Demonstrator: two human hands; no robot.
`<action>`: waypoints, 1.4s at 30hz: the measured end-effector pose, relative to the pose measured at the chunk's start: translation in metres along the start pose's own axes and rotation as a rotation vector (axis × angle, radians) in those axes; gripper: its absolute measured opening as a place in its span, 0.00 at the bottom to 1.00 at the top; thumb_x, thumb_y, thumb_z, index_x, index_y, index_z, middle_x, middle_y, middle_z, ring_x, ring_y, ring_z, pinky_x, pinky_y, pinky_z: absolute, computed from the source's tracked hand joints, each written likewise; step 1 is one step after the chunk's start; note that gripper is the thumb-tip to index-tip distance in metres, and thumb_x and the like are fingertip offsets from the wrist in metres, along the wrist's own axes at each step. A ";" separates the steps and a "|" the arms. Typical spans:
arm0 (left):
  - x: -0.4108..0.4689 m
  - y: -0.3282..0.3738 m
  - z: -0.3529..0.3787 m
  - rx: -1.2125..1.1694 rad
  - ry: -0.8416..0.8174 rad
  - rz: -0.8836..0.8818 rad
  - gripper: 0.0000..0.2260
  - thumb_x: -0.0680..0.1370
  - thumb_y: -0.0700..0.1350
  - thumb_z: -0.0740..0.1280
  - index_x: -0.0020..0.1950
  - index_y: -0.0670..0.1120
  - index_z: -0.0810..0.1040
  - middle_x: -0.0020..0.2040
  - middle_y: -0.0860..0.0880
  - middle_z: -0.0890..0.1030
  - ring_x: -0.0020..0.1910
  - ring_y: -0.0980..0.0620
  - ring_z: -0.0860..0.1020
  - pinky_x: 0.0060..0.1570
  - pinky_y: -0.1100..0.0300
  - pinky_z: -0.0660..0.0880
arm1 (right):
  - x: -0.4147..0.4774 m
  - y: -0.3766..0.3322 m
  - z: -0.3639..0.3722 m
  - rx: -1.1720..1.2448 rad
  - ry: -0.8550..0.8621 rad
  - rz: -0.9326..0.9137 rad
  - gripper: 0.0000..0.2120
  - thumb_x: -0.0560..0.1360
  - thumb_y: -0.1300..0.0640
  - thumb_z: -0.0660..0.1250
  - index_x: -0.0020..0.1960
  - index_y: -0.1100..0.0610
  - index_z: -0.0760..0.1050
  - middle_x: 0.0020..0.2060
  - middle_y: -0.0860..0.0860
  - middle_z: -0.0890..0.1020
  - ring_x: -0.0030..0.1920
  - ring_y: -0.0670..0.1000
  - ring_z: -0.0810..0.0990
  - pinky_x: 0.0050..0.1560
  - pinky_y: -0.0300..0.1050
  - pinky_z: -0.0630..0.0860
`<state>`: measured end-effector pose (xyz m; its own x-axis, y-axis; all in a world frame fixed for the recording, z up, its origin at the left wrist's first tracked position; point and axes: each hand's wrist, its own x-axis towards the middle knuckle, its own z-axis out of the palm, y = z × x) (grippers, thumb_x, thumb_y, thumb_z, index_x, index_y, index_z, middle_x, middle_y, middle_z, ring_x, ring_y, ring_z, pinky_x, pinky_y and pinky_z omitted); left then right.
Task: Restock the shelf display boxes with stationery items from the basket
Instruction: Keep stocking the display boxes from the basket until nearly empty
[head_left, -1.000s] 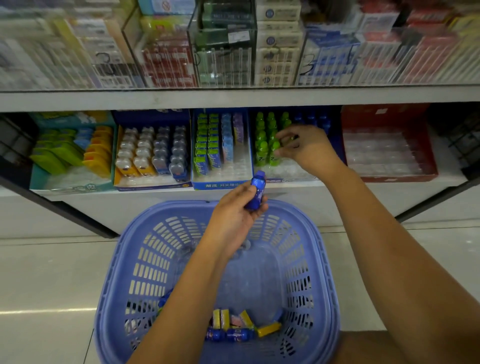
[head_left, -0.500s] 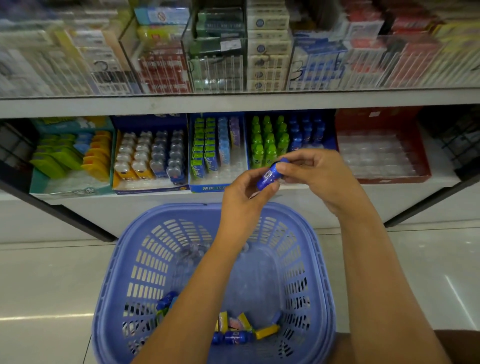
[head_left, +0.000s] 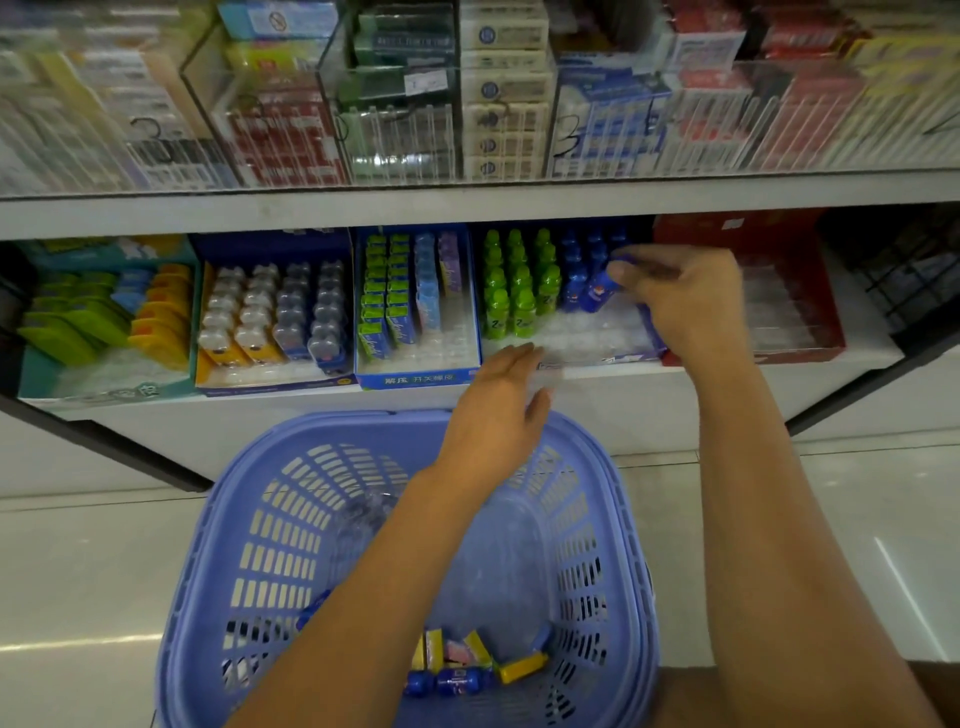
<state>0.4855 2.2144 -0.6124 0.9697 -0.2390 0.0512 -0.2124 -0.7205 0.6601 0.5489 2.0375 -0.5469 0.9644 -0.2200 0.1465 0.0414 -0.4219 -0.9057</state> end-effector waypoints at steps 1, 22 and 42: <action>0.000 -0.003 0.003 0.101 -0.046 0.003 0.24 0.82 0.48 0.59 0.76 0.44 0.59 0.76 0.46 0.61 0.76 0.49 0.57 0.72 0.61 0.54 | 0.009 0.005 -0.002 -0.043 0.012 -0.010 0.12 0.71 0.60 0.72 0.55 0.61 0.81 0.43 0.51 0.82 0.43 0.46 0.80 0.45 0.29 0.75; -0.002 -0.017 0.015 0.233 -0.081 0.055 0.29 0.81 0.47 0.59 0.78 0.45 0.50 0.79 0.49 0.52 0.78 0.50 0.48 0.74 0.61 0.46 | 0.062 0.045 0.009 -0.393 -0.208 0.013 0.17 0.73 0.58 0.70 0.61 0.60 0.77 0.61 0.57 0.79 0.59 0.52 0.77 0.50 0.25 0.64; -0.143 -0.166 0.044 0.201 -0.805 -0.404 0.14 0.79 0.40 0.61 0.64 0.42 0.77 0.64 0.42 0.77 0.62 0.45 0.75 0.57 0.60 0.68 | -0.164 0.095 0.139 -0.842 -1.449 0.239 0.18 0.75 0.62 0.68 0.64 0.57 0.74 0.58 0.55 0.77 0.46 0.55 0.76 0.41 0.46 0.74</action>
<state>0.3763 2.3394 -0.7622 0.6138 -0.2709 -0.7415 0.0338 -0.9294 0.3675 0.4307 2.1554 -0.7124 0.3769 0.3833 -0.8432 0.1906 -0.9230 -0.3343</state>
